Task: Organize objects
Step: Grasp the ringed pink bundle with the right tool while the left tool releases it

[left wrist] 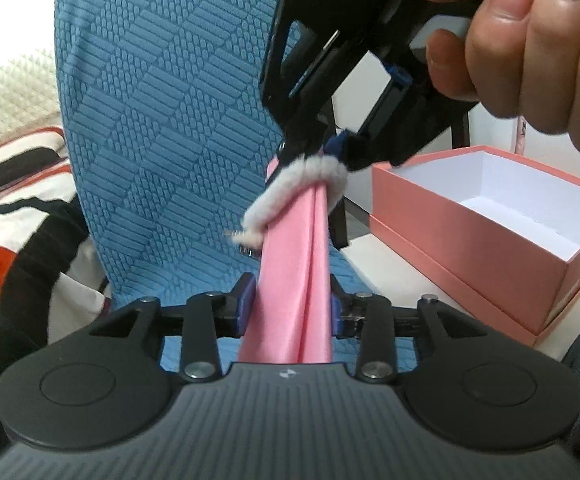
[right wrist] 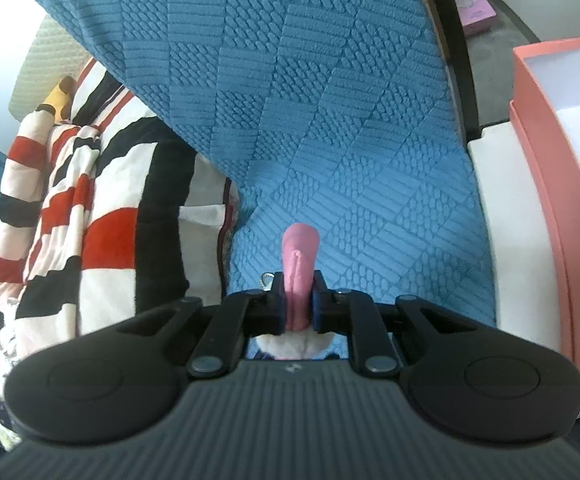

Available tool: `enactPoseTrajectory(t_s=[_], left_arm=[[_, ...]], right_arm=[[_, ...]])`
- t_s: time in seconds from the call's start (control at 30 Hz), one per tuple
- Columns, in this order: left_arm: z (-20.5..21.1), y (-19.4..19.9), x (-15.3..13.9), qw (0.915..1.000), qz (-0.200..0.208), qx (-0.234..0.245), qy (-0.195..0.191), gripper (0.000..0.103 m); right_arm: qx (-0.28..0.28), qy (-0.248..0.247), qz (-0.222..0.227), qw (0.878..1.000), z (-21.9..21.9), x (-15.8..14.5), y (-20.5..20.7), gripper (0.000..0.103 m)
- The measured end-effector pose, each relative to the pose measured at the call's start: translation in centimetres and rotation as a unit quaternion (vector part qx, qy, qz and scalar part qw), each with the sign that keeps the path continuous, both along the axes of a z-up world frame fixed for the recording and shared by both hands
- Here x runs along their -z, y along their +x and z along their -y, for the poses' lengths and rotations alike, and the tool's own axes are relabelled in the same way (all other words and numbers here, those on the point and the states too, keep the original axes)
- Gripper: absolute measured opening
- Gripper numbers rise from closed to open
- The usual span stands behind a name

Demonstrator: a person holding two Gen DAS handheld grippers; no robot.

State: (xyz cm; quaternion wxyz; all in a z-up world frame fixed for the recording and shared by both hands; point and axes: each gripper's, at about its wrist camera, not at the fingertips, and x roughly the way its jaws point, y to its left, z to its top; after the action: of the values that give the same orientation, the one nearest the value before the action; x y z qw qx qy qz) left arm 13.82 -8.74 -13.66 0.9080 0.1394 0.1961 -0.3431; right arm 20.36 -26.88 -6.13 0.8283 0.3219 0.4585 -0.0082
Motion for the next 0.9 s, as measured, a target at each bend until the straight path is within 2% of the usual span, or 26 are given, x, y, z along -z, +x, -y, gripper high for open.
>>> enactPoseTrajectory(t_s=[0.23, 0.3, 0.37, 0.47, 0.9], left_arm=[[-0.1, 0.3, 0.4, 0.9992, -0.037, 0.011, -0.007, 0.042], [-0.1, 0.3, 0.4, 0.9991, -0.040, 0.011, -0.007, 0.038], [-0.1, 0.4, 0.4, 0.9993, -0.037, 0.007, -0.004, 0.028], [-0.4, 0.7, 0.5, 0.9992, -0.040, -0.001, -0.004, 0.018], [-1.0, 1.4, 0.3, 0.9989, -0.042, -0.015, -0.011, 0.012]], right_arm=[[0.012, -0.012, 0.003, 1.000, 1.8, -0.5, 0.3, 0.015], [0.012, -0.013, 0.004, 1.000, 2.1, -0.6, 0.5, 0.015], [0.012, -0.012, 0.003, 1.000, 2.2, -0.6, 0.5, 0.015], [0.020, -0.013, 0.000, 1.000, 2.0, -0.4, 0.6, 0.018], [0.004, -0.014, -0.010, 1.000, -0.6, 0.7, 0.5, 0.020]])
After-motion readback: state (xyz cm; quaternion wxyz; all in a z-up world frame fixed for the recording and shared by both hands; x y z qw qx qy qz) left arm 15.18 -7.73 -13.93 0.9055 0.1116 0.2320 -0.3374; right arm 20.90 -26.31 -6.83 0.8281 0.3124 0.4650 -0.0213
